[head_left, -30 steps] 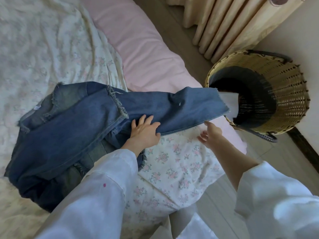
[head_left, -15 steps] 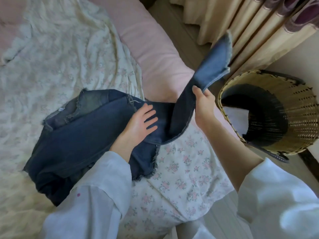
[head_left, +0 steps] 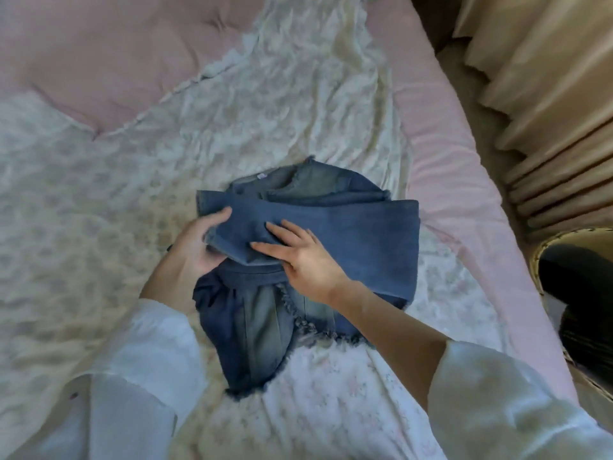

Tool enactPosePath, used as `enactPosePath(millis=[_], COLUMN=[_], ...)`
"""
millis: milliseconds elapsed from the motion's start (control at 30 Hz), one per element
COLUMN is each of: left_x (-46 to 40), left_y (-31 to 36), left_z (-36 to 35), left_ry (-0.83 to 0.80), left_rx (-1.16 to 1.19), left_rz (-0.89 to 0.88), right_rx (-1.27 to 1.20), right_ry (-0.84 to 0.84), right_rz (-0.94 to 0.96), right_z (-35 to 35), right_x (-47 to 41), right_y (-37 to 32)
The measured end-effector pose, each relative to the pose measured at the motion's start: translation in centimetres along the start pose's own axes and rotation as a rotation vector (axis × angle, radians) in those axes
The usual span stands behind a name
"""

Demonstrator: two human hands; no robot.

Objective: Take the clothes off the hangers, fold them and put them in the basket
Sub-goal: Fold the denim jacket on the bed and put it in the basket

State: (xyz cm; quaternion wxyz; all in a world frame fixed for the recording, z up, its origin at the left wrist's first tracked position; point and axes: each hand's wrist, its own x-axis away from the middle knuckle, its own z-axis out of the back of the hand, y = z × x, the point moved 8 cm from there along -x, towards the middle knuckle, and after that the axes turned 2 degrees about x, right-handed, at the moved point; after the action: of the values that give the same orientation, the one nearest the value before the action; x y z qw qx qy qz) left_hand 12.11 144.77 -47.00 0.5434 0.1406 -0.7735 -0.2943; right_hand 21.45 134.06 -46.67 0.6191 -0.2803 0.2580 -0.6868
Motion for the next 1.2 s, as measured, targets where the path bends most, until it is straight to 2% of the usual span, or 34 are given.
enactPosePath(millis=[33, 200, 333, 400, 533, 600, 700, 733, 833, 900, 1000, 1067, 1133, 1200], left_x=[-0.3, -0.3, -0.9, -1.9, -3.0, -3.0, -2.9, -3.3, -4.9, -2.9, -1.7, -1.3, -0.3, 0.6], left_y=[-0.1, -0.2, -2.6, -4.2, -6.0, -7.1, -9.7, -10.9, -15.0, -14.5, -14.5, -15.4, -15.9, -15.8], left_z=[2.4, 10.2, 16.5, 17.9, 19.2, 19.0, 19.0, 19.5, 20.5, 18.0, 16.1, 16.1, 15.7, 15.2], left_ry=[0.083, 0.302, 0.536, 0.572, 0.656, 0.647, 0.638, 0.644, 0.6, 0.582, 0.588, 0.659, 0.728, 0.778], left_rx=[-0.019, 0.21, 0.055, -0.077, -0.211, -0.145, 0.019, 0.028, 0.064, 0.036, -0.075, -0.249, -0.372, -0.437], left_rz=[-0.02, -0.191, -0.174, -0.103, -0.071, -0.07, -0.02, -0.018, -0.017, -0.024, -0.038, 0.013, 0.061, 0.029], right_rx=[0.025, 0.292, 0.366, 0.307, 0.136, 0.075, -0.296, -0.369, -0.383, -0.407, -0.51, -0.539, -0.505, -0.507], right_ry=[-0.03, -0.082, -0.192, -0.072, 0.342, 0.411, 0.371, 0.323, 0.196, 0.165, 0.082, 0.01, 0.016, 0.102], right_rz=[-0.031, -0.321, -0.52, -0.611, -0.843, -0.977, -1.1, -1.126, -1.139, -1.122, -1.057, -1.036, -1.048, -1.073], right_z=[-1.0, -3.4, -4.7, -3.7, 0.3, 1.6, 0.7, 0.2, -0.7, -0.9, -1.3, -1.7, -1.6, -0.9], right_x=[-0.3, 0.5, 2.6, 3.8, 6.6, 8.0, 9.2, 9.6, 10.5, 11.0, 11.2, 11.1, 11.2, 11.3], right_y=[-0.4, 2.7, 7.2, 9.2, 12.7, 14.6, 17.2, 17.7, 17.9, 17.7, 16.9, 16.2, 16.1, 16.2])
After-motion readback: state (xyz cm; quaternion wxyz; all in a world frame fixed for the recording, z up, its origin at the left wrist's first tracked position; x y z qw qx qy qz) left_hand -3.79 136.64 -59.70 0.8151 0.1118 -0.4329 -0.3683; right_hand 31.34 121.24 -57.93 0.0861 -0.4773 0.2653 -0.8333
